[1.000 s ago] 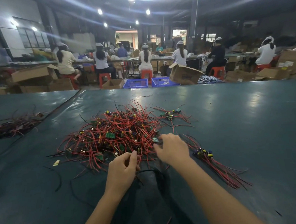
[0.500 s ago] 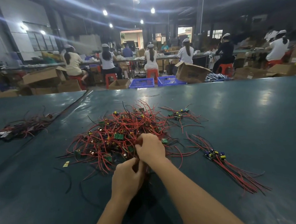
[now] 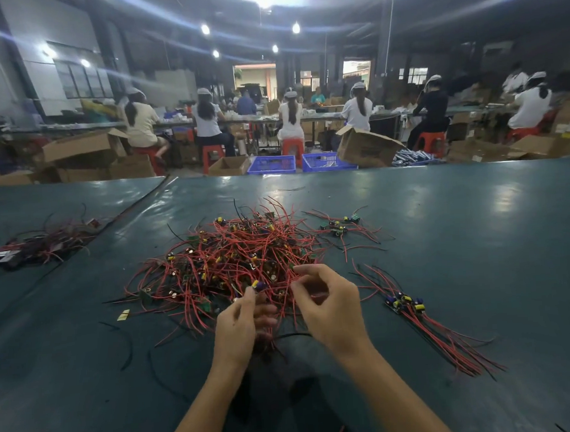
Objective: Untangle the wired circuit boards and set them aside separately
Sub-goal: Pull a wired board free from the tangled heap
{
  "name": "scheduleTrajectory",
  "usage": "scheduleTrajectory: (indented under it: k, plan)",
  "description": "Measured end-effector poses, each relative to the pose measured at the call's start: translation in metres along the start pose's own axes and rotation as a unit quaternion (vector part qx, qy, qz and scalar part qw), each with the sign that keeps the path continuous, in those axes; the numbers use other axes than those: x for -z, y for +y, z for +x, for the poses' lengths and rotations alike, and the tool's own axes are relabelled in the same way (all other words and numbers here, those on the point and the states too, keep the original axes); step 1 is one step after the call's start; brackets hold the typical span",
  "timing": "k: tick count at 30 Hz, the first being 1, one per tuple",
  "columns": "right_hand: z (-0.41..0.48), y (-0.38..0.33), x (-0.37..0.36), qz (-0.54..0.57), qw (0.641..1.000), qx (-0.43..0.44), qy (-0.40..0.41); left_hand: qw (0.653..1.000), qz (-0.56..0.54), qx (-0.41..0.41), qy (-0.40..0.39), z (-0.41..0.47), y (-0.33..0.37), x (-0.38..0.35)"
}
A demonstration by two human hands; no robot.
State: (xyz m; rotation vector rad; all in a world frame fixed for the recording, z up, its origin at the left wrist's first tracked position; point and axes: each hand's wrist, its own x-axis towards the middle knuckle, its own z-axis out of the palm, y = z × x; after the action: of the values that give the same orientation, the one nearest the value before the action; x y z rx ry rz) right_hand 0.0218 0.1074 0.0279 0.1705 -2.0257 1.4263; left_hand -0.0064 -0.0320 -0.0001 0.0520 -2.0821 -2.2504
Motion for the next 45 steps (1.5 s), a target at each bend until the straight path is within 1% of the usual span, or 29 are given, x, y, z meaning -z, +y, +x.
scheduleTrajectory:
  k: [2,4,6,9,12,15,16,18,19,20,21,22,23,25,27,28,32,35,39,42,45]
  plan:
    - [-0.009,-0.001,0.009,0.054,0.998,-0.020,-0.001,0.982,-0.143,0.122,-0.032,-0.004,0.009,-0.006]
    - [-0.016,-0.001,0.015,0.097,0.995,-0.036,0.001,0.962,-0.197,0.181,-0.058,-0.008,0.014,-0.009]
    - [-0.020,0.002,0.019,0.136,0.989,-0.061,0.019,0.948,-0.234,0.205,-0.073,-0.011,0.016,-0.010]
    - [-0.018,0.003,0.024,0.203,0.971,-0.103,0.071,0.923,-0.302,0.227,-0.072,-0.012,0.021,-0.009]
    - [-0.012,0.007,0.030,0.249,0.953,-0.139,0.105,0.911,-0.337,0.225,-0.083,-0.013,0.026,-0.008]
    - [-0.008,0.011,0.033,0.264,0.934,-0.185,0.155,0.926,-0.314,0.182,-0.101,-0.017,0.027,-0.012]
    - [-0.007,0.014,0.033,0.238,0.934,-0.198,0.177,0.931,-0.313,0.159,-0.099,-0.018,0.027,-0.014]
    - [-0.010,0.018,0.033,0.121,0.948,-0.211,0.207,0.935,-0.321,0.120,-0.090,-0.019,0.027,-0.017]
    - [-0.012,0.017,0.033,0.060,0.953,-0.203,0.216,0.938,-0.321,0.103,-0.085,-0.020,0.027,-0.018]
    - [-0.015,0.015,0.032,0.022,0.956,-0.183,0.227,0.941,-0.317,0.090,-0.080,-0.020,0.026,-0.018]
    - [-0.016,0.014,0.032,0.012,0.961,-0.152,0.230,0.943,-0.313,0.082,-0.075,-0.021,0.026,-0.018]
    - [-0.018,0.011,0.030,0.030,0.968,-0.132,0.209,0.945,-0.309,0.078,-0.071,-0.021,0.026,-0.017]
    - [-0.021,0.009,0.027,0.058,0.975,-0.127,0.171,0.946,-0.306,0.076,-0.070,-0.021,0.025,-0.017]
    - [-0.025,0.002,0.019,0.131,0.975,-0.165,0.075,0.947,-0.306,0.074,-0.072,-0.021,0.025,-0.018]
    - [-0.028,-0.002,0.010,0.175,0.959,-0.220,0.016,0.948,-0.300,0.072,-0.076,-0.022,0.025,-0.020]
    - [-0.028,-0.001,0.007,0.190,0.951,-0.244,0.011,0.950,-0.294,0.071,-0.082,-0.022,0.024,-0.020]
    - [-0.024,0.003,0.003,0.251,0.912,-0.320,0.051,0.954,-0.266,0.065,-0.121,-0.024,0.021,-0.022]
    - [-0.022,0.003,0.006,0.300,0.879,-0.367,0.050,0.959,-0.244,0.054,-0.132,-0.026,0.020,-0.025]
    - [-0.024,0.003,0.005,0.275,0.892,-0.359,0.033,0.965,-0.215,0.049,-0.140,-0.029,0.020,-0.026]
    - [-0.026,0.000,0.002,0.273,0.897,-0.348,0.014,0.979,-0.141,0.031,-0.141,-0.031,0.021,-0.028]
    - [-0.026,0.000,0.001,0.258,0.907,-0.331,0.027,0.992,-0.063,0.003,-0.105,-0.032,0.019,-0.027]
